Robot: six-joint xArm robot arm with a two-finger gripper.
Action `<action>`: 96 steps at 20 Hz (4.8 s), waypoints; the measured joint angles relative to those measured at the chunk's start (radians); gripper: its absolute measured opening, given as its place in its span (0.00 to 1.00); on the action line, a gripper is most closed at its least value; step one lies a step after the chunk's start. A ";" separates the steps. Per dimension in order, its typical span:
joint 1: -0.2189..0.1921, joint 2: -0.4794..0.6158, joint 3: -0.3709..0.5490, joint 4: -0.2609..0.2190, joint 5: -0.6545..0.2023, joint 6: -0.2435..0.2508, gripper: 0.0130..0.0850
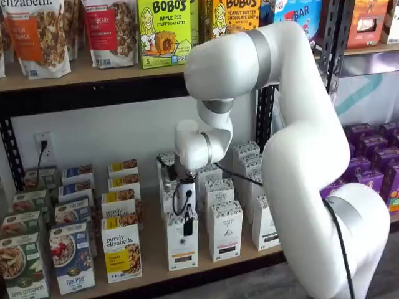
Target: Pick up the white box with a yellow strip in the middle, on the bottom shelf, the fourth box from the left
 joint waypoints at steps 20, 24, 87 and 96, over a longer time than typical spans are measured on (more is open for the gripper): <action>-0.045 0.125 -0.203 0.016 0.070 -0.054 1.00; -0.057 0.169 -0.259 0.014 0.082 -0.063 1.00; -0.033 0.185 -0.189 -0.063 0.063 0.024 0.50; -0.018 -0.006 0.082 -0.079 -0.034 0.051 0.50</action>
